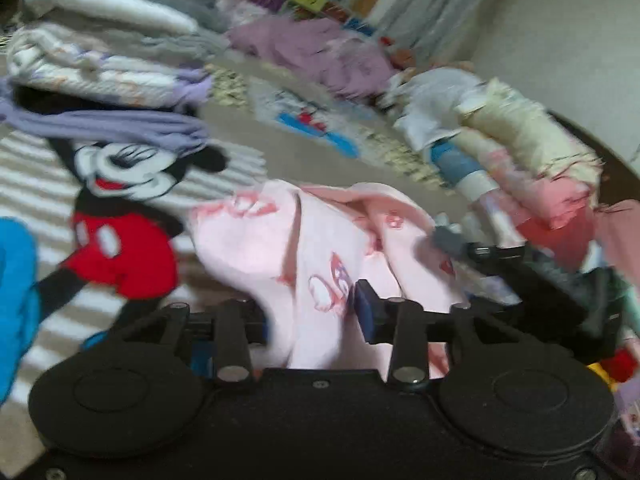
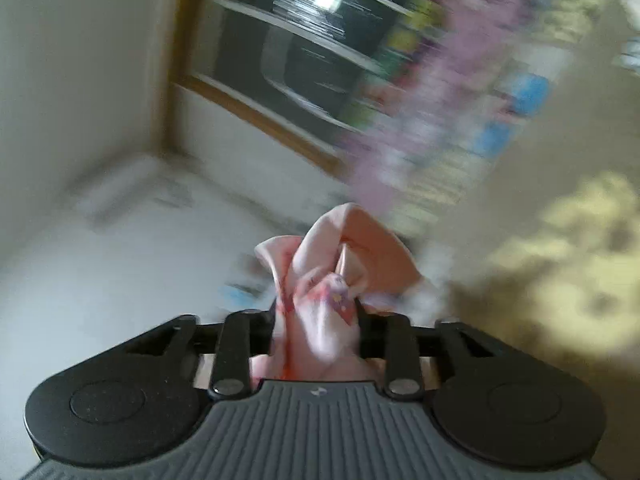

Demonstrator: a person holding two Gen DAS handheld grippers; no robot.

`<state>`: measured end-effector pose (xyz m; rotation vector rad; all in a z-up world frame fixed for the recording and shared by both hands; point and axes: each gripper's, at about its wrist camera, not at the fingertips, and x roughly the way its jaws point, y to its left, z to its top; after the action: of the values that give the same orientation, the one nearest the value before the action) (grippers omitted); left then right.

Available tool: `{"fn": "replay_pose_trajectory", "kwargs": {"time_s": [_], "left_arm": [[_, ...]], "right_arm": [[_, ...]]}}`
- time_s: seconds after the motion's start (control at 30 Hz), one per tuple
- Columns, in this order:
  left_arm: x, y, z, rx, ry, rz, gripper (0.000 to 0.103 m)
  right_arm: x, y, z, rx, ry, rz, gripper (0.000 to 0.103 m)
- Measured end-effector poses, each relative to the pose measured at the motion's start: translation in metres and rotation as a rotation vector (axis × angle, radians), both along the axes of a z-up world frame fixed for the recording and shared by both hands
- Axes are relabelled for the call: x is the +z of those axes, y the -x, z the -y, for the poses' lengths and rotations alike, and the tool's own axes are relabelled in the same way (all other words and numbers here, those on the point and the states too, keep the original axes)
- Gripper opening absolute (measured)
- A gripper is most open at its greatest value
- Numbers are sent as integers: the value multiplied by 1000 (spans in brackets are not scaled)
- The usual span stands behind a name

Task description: Fold clothes

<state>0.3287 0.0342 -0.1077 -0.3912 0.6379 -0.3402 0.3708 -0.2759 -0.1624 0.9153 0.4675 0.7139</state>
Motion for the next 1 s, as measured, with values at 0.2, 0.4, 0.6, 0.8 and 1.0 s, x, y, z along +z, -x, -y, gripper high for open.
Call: {"fn": "replay_pose_trajectory", "kwargs": {"time_s": [0.2, 0.4, 0.6, 0.8, 1.0], "left_arm": [[17, 16, -9, 8, -16, 56, 61], [24, 36, -14, 3, -62, 74, 62], [7, 55, -29, 63, 132, -85, 62], [-4, 60, -29, 85, 272, -190, 60], [-16, 60, -9, 58, 265, -242, 29]], "right_arm": [[11, 16, 24, -82, 106, -27, 81], [18, 43, 34, -32, 199, -79, 81], [24, 67, 26, -41, 257, -141, 78], [11, 79, 14, -35, 298, -213, 57], [-13, 86, 23, -25, 159, -304, 33]]}}
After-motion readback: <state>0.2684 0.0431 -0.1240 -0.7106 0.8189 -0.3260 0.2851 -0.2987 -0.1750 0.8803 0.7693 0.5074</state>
